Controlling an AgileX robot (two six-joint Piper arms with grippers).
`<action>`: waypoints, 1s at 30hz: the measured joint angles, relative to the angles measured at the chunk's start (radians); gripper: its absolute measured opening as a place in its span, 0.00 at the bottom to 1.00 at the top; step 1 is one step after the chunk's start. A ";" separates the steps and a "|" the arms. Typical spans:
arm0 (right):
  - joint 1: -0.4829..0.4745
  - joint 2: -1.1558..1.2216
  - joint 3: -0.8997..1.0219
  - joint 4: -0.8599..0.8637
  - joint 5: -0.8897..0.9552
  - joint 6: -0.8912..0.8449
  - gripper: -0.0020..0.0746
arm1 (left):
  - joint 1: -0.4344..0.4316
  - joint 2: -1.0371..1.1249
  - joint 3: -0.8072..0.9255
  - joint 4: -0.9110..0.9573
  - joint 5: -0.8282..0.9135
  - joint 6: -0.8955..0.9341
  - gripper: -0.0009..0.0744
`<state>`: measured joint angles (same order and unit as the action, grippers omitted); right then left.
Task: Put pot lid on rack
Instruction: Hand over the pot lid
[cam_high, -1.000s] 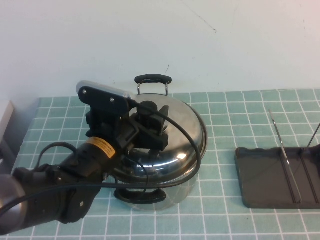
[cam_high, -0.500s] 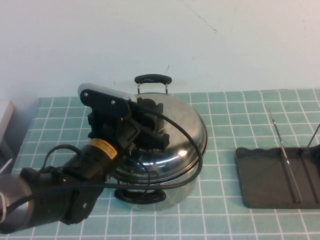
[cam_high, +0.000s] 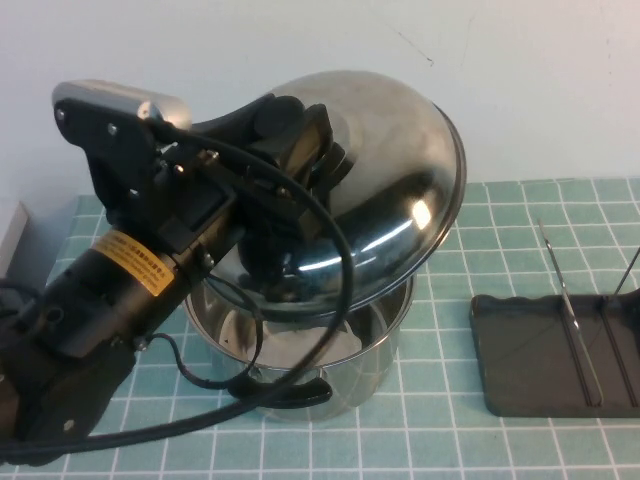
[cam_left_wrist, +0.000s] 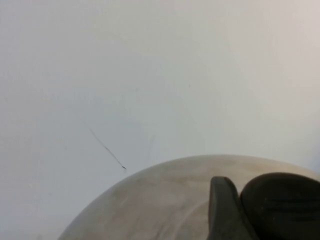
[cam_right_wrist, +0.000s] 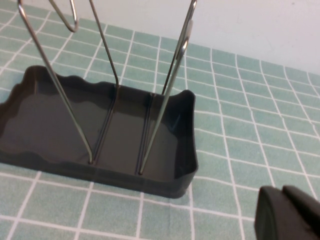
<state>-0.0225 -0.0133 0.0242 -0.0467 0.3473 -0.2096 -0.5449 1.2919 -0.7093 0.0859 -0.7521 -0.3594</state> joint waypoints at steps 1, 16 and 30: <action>0.000 0.000 0.000 0.000 0.000 0.000 0.02 | 0.000 -0.014 0.000 0.022 0.021 -0.070 0.44; 0.000 0.000 0.004 0.763 -0.016 0.250 0.02 | 0.000 -0.037 0.001 0.358 0.065 -0.453 0.44; 0.002 0.000 0.001 1.075 0.050 -0.088 0.02 | 0.000 -0.032 0.001 0.363 0.053 -0.462 0.44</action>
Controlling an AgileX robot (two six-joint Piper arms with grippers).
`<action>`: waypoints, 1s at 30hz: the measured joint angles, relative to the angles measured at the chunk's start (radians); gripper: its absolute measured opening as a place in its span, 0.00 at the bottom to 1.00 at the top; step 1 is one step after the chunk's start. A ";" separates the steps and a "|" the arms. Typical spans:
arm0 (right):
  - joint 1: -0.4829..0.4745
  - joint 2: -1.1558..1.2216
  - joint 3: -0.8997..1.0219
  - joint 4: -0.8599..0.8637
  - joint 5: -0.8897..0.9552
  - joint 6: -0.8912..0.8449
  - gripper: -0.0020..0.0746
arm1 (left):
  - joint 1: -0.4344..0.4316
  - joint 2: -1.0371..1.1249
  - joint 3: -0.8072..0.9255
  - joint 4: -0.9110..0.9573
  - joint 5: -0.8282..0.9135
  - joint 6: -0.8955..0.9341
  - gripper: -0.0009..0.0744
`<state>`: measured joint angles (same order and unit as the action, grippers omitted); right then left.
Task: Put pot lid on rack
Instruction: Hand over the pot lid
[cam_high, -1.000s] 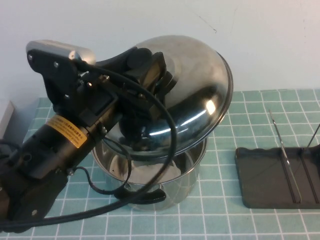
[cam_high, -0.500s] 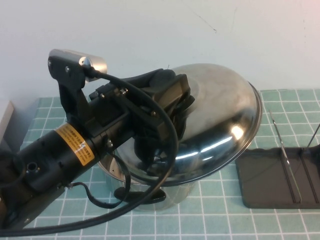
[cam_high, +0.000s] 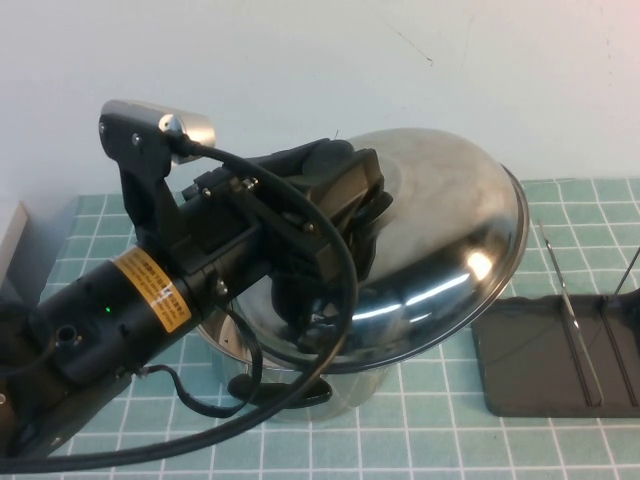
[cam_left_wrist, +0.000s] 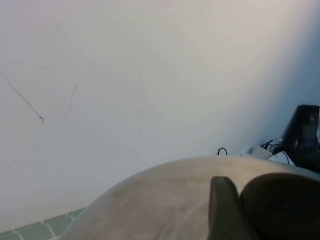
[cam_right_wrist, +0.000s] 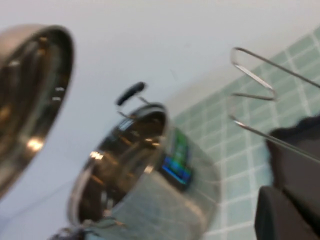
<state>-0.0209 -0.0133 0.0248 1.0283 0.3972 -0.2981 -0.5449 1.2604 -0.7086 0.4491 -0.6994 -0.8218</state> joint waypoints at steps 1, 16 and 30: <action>0.000 0.000 -0.009 0.095 0.014 -0.087 0.02 | 0.000 0.000 0.000 0.000 -0.008 0.000 0.44; 0.000 0.528 -0.300 0.656 0.336 -0.693 0.72 | 0.000 0.123 0.000 0.032 -0.308 -0.047 0.44; 0.000 0.914 -0.562 0.656 0.579 -0.735 0.77 | 0.000 0.140 0.000 0.074 -0.412 -0.063 0.44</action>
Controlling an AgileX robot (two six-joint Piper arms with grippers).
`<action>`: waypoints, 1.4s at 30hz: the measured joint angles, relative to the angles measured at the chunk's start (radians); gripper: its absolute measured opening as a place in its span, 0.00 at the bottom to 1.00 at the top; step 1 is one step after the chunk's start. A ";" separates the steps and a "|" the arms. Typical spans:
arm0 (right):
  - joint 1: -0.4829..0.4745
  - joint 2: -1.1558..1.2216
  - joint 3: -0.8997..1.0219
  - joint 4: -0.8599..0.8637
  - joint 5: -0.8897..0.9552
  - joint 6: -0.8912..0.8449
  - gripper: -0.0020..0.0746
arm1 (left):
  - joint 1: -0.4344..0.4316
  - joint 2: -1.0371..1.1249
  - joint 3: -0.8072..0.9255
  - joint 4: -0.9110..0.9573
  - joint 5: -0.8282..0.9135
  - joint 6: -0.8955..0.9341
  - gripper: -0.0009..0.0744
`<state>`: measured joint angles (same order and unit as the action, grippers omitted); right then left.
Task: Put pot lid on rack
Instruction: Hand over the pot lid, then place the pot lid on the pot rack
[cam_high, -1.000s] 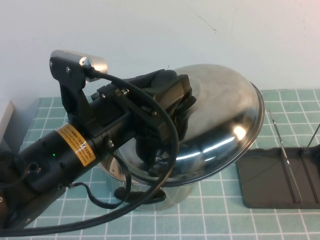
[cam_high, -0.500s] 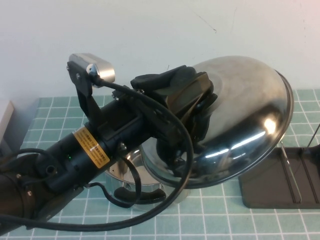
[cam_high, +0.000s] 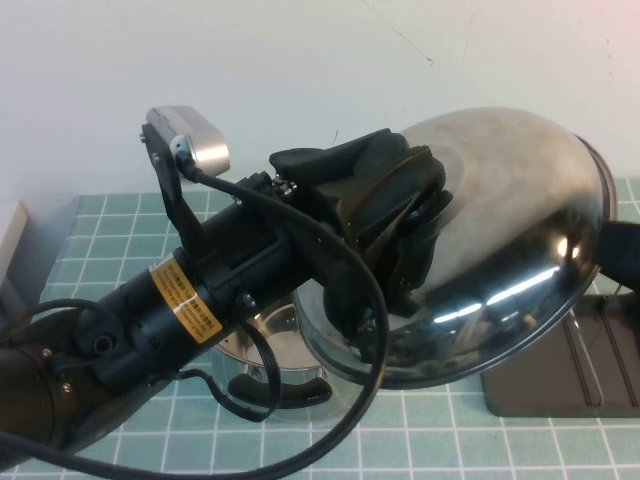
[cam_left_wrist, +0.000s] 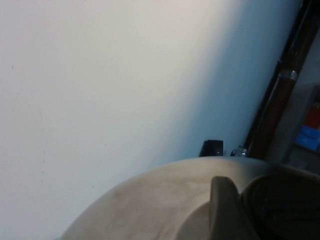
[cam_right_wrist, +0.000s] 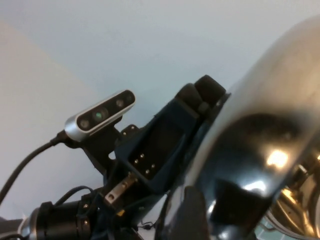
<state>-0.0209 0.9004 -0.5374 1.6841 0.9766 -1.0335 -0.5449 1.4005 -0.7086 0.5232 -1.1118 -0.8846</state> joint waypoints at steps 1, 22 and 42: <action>0.000 0.025 -0.018 0.000 0.018 -0.001 0.77 | 0.000 0.000 0.000 0.006 0.000 0.000 0.44; 0.148 0.294 -0.256 0.001 0.125 -0.136 0.11 | 0.000 0.000 0.000 0.014 0.092 -0.024 0.50; 0.150 0.300 -0.369 -0.192 -0.013 -0.242 0.07 | 0.146 -0.080 0.000 0.089 0.330 0.030 0.44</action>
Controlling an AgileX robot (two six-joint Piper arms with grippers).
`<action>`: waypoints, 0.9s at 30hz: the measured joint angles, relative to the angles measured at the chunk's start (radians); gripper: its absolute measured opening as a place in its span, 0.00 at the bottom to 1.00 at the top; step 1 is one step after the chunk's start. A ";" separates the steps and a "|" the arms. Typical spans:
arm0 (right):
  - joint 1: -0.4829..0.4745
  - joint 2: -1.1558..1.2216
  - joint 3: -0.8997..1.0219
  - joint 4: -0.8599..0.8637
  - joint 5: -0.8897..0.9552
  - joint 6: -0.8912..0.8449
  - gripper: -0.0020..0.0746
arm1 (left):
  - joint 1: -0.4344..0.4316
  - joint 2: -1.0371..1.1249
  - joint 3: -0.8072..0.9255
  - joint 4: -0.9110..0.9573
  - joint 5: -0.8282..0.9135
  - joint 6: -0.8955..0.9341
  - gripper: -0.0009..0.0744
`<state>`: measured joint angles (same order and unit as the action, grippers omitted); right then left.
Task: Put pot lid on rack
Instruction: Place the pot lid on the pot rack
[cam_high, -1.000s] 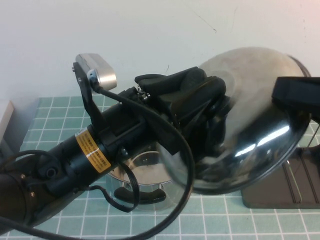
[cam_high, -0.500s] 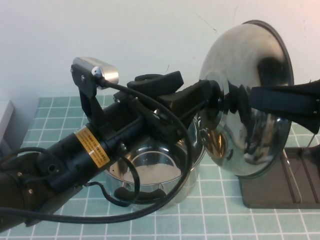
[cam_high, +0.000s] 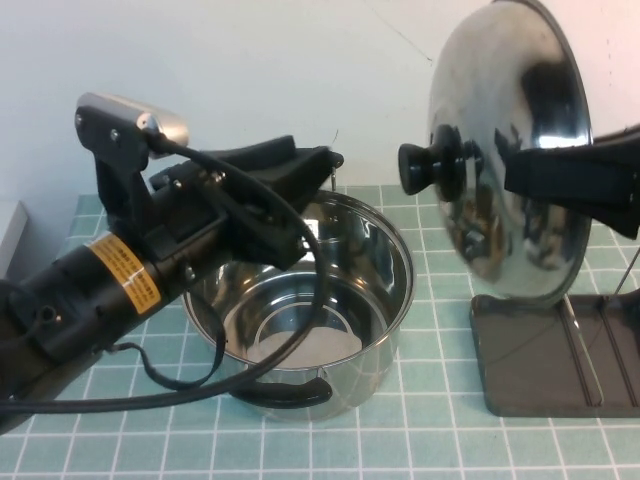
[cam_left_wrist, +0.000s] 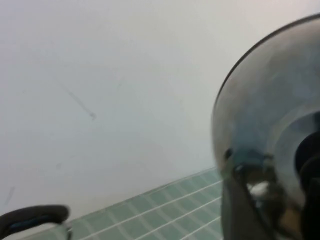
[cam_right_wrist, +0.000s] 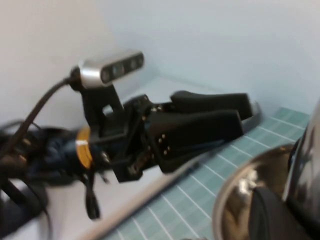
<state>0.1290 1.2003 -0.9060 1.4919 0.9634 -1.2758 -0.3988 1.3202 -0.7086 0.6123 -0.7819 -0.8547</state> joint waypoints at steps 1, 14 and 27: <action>0.000 0.000 -0.030 -0.043 -0.005 0.024 0.07 | 0.002 -0.008 0.000 0.000 0.048 0.025 0.34; 0.000 0.000 -0.097 -0.532 -0.091 0.297 0.07 | 0.004 0.025 0.000 0.015 0.275 0.176 0.02; 0.000 0.003 -0.004 -0.679 -0.236 0.414 0.07 | 0.004 0.025 0.000 0.015 0.274 0.211 0.01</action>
<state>0.1290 1.2029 -0.9098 0.8133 0.7278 -0.8615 -0.3944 1.3453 -0.7086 0.6274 -0.5084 -0.6433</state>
